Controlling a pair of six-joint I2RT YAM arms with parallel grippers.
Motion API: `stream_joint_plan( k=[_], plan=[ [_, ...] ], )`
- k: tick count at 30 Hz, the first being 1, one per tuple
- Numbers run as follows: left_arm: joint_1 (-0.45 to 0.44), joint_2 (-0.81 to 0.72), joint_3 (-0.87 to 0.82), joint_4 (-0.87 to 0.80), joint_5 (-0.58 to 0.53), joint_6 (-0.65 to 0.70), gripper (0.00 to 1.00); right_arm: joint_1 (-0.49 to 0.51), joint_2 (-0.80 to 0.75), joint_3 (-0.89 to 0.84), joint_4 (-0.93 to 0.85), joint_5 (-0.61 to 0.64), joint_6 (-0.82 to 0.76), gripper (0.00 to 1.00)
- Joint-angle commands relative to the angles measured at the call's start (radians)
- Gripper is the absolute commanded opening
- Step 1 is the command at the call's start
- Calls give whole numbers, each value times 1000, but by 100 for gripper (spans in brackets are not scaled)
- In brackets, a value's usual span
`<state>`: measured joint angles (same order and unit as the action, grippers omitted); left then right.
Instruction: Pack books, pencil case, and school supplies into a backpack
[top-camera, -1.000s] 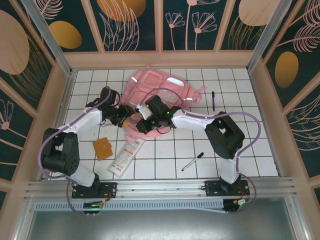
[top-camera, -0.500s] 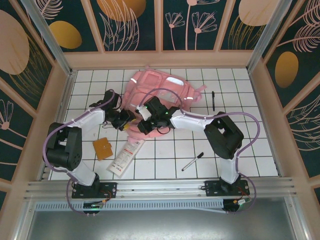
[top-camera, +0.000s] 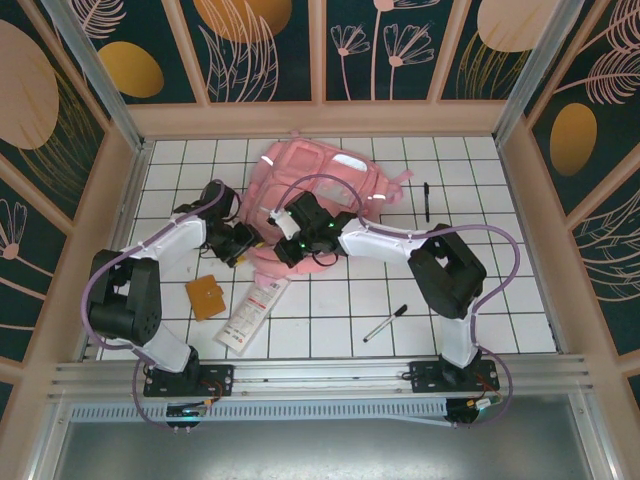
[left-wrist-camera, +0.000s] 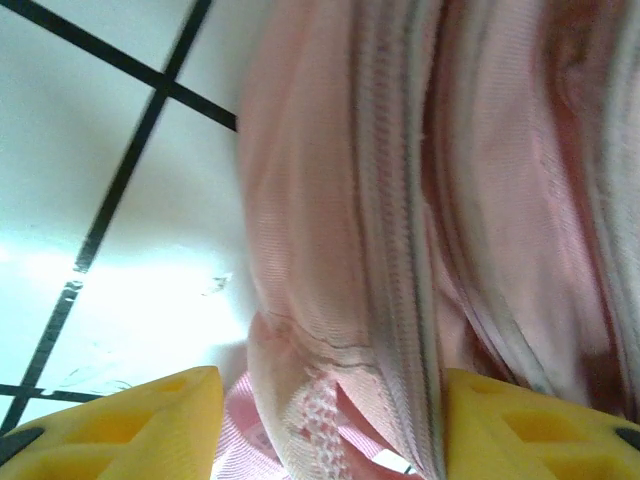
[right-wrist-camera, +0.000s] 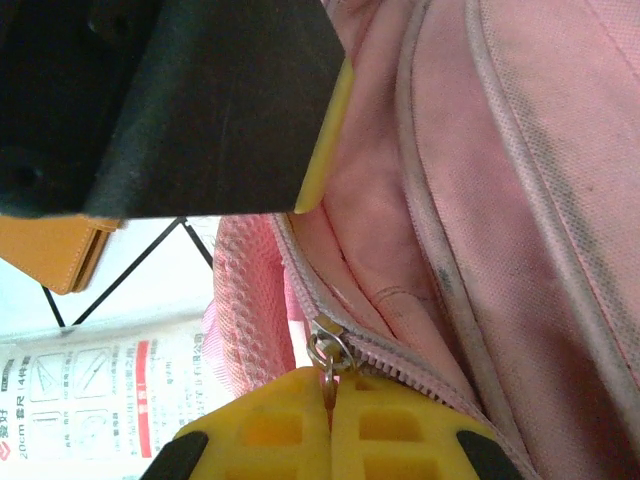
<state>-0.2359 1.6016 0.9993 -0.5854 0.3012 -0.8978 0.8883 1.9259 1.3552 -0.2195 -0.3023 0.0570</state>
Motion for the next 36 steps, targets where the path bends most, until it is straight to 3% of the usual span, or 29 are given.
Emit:
stream_joint_plan(
  k=[1,8,10,12,13,19,27,31,36],
  plan=[
    [8,15,-21,-30,-52,-38,55,3,-27,23,104,-25,-30,0],
    [9,70,-50,82,-75,-130,51,29,-28,22,119,-15,-18,0],
    [9,94,-33,95,-88,-144,45,34,-15,22,92,12,-15,0],
    [9,106,12,117,-69,-151,9,35,-6,22,50,37,-2,0],
    [9,106,20,114,-72,-154,0,34,-6,16,38,52,5,0],
    [60,106,83,25,-132,-65,0,3,-68,-101,-69,117,35,0],
    [125,73,92,28,-206,110,0,-154,-233,-328,-174,145,55,0],
    [132,163,197,29,-210,264,0,-230,-245,-381,-176,147,72,0],
    [136,253,392,-7,-254,380,0,-220,-239,-340,-144,91,37,0]
  ],
)
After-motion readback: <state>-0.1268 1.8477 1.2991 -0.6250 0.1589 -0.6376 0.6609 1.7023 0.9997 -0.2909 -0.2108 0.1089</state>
